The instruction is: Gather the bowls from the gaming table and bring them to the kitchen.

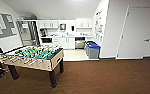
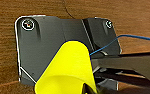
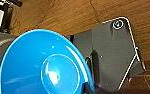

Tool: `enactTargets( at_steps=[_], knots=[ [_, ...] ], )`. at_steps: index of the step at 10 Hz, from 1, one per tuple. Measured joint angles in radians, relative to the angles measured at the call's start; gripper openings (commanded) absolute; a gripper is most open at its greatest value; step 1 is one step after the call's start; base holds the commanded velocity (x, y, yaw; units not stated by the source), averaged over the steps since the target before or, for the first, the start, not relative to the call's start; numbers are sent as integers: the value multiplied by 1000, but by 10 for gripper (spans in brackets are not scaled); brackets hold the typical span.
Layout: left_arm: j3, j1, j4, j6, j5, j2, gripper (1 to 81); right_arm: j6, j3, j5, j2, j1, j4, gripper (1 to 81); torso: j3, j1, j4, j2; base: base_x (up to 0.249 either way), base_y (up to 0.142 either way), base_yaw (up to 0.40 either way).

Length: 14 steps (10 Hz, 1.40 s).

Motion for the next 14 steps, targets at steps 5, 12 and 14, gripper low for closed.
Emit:
enactTargets(
  at_steps=[5, 12, 14],
  knots=[
    [-5, 0, 0, 0, 0, -10, 10, 0, 0, 0, 12, -6, -1, 10, 0, -1, 0, 0, 194, 0, 0],
    [-4, -2, 0, 0, -1, 6, 10, 0, -5, 2, 2, -3, -2, 10, 0, 0, 0, 0, 225, 0, 0],
    [-4, -3, 0, 0, -2, 6, 10, 0, -5, 2, 5, -3, -2, 10, 0, 0, 0, 0, 227, -78, 0]
  ],
)
